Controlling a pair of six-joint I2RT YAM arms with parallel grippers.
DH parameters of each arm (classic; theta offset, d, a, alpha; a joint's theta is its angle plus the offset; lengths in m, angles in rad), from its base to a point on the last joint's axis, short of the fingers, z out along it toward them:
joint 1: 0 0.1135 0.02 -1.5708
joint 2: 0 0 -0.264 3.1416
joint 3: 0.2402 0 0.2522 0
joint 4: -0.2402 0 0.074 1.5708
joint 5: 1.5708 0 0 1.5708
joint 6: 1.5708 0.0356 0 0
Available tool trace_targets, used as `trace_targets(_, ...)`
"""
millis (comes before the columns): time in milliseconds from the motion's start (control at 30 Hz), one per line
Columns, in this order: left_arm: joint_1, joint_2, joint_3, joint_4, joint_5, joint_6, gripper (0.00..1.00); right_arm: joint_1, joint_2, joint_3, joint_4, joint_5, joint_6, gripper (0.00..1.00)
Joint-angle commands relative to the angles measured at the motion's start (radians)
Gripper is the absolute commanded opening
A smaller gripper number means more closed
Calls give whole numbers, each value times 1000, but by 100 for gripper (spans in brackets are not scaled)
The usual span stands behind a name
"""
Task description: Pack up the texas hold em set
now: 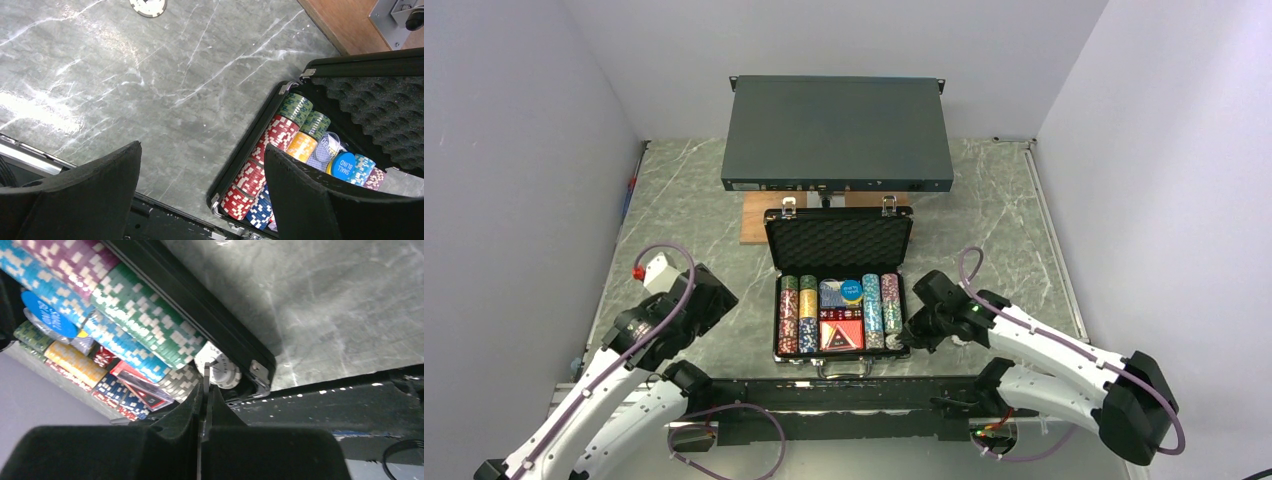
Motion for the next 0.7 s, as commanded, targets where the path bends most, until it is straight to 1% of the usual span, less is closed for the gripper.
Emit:
trace_targets(0, 5, -15, 19, -32, -36, 1, 93, -4, 14, 11, 94, 15, 19, 0)
trace_targets(33, 4, -17, 17, -32, -39, 1, 93, -5, 20, 9, 101, 12, 20, 0)
trace_targets(67, 4, -17, 14, -33, -41, 0, 93, -5, 23, 5, 107, 5, 19, 2)
trace_targets(100, 5, -13, 11, -31, -41, -5, 93, -3, 28, -1, 113, -4, 20, 6)
trace_targets(167, 5, -6, 5, -23, -35, -8, 93, -4, 29, -9, 112, -9, 19, 11)
trace_targets(200, 6, -1, 3, -17, -30, -11, 93, -4, 24, -13, 109, -8, 16, 16)
trace_targets(267, 7, 14, -1, -5, -19, -9, 93, -4, 10, -16, 108, -9, 4, 28)
trace_targets(367, 14, 39, 1, 4, -12, -3, 94, -5, -17, -6, 68, 2, -40, 39)
trace_targets(467, 37, 62, 8, 2, -16, 14, 96, -5, -57, 2, 20, 24, -115, 42)
trace_targets(567, 78, 83, 14, 7, -2, 45, 96, -7, -97, 4, -11, 55, -222, 47)
trace_targets(667, 150, 99, 3, 32, 38, 95, 96, -7, -127, -3, 14, 53, -321, 50)
